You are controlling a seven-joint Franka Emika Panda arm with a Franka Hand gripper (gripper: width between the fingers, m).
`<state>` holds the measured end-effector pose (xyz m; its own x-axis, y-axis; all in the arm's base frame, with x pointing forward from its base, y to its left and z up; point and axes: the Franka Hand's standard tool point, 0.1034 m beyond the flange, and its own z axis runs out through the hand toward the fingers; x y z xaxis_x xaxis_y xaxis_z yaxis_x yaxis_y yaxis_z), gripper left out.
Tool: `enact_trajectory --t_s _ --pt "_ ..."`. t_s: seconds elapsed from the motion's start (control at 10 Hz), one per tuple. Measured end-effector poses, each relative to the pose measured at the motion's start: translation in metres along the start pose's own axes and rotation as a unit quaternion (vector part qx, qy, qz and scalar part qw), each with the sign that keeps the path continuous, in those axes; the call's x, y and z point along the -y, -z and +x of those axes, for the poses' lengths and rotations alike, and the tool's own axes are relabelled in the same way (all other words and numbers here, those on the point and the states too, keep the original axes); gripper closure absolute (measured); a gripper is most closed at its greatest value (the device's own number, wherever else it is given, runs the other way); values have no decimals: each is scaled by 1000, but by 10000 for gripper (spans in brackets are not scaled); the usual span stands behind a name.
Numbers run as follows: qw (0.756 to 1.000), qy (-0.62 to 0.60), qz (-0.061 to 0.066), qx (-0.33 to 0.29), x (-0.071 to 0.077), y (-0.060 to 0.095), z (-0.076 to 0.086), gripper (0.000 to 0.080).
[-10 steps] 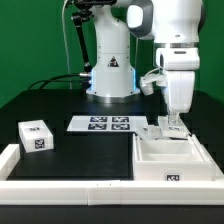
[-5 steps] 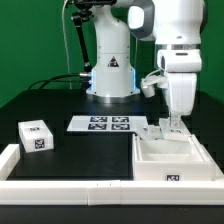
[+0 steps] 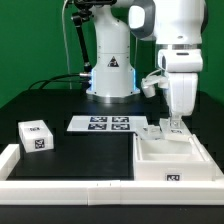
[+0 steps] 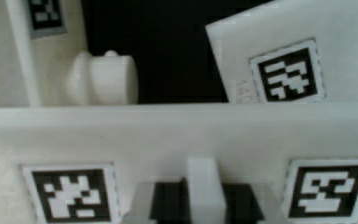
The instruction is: Assemble cabinet
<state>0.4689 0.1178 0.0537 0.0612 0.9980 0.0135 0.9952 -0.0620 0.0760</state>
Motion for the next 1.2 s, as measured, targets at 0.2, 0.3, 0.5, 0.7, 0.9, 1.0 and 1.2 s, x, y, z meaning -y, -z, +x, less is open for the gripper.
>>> enact_trajectory --t_s 0.2,0.3,0.5,0.7,0.9,1.0,1.2 --pt "1000 -2 1 2 -12 0 0 729" --pt "1000 -3 1 4 -22 0 2 729" --pt "1000 -5 11 12 -33 -1 1 729" --pt "1000 -2 13 14 -41 -2 0 729" --pt "1000 -3 13 14 -41 -2 0 729" --pt "1000 -3 13 14 -41 -2 0 729" --pt "1000 -3 13 14 -41 -2 0 729"
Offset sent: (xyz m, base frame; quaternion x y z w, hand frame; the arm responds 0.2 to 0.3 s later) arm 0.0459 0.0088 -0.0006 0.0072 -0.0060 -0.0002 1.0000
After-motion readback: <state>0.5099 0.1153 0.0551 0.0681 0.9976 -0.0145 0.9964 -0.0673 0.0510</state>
